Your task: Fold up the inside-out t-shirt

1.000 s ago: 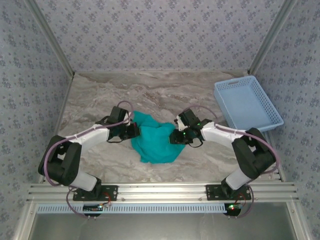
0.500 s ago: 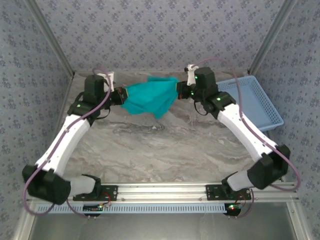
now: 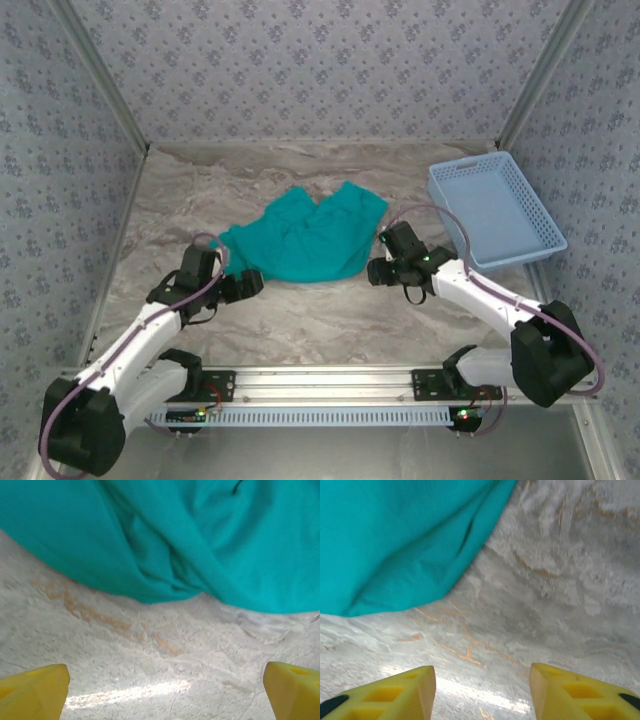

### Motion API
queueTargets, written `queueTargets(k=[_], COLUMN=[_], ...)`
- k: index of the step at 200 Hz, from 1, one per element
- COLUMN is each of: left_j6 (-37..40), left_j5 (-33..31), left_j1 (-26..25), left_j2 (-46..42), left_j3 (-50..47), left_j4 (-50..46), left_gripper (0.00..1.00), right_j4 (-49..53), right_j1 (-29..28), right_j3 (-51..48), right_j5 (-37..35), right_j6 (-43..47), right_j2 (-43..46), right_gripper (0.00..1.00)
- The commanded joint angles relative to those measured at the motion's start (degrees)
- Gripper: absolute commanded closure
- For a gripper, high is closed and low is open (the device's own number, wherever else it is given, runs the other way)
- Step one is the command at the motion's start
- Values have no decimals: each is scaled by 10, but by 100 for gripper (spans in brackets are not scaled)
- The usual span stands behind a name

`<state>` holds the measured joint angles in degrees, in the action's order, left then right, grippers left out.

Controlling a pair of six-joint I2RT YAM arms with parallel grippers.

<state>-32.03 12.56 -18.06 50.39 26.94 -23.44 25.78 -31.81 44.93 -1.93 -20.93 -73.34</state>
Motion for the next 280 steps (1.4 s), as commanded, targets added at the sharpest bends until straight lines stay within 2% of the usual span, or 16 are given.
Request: queueTargets(k=[1,49,68,85,105,112,121,129,143,174,219,237,259,268,274,280], left_j6=[12,-43,-74,-75,-73,-72,-67,-56,-31,-3,74,62,24,8,-2,-13], left_j5=[-47,-95,-145,-141,-155,-153,-143,-127,-99,-63,-54,-66,-80,-85,-90,-94], left_j1=[8,60,77,87,89,92,95,100,109,142,162,162,158,158,158,158], left_j2=[-1,165,190,220,270,289,315,338,367,344,254,177,65,23,-1,-18], left_j3=[57,134,131,134,143,145,147,155,177,239,415,383,237,162,115,78], left_j4=[-3,-17,4,32,44,54,68,72,74,75,-18,-6,40,59,68,69], left_gripper=[0,2,6,8,11,21,46,69,100,100,100,100,100,100,86,58], right_j4=[-16,-59,-63,-58,-48,-43,-43,-57,-61,-19,24,22,-20,-47,-59,-61], right_j1=[16,27,27,20,17,16,16,15,17,34,55,36,0,-15,-24,-29], right_j3=[100,281,345,393,437,451,458,453,460,520,512,414,207,113,58,19], right_j5=[6,50,62,73,75,76,77,83,92,78,48,-11,-49,-53,-57,-58], right_j6=[23,48,44,47,49,49,43,45,55,79,117,120,69,35,10,-19], right_j2=[-48,-240,-315,-378,-437,-452,-455,-446,-429,-380,-227,-133,-20,15,31,40], right_gripper=[42,37,36,36,46,64,88,95,100,100,100,100,99,90,76,63])
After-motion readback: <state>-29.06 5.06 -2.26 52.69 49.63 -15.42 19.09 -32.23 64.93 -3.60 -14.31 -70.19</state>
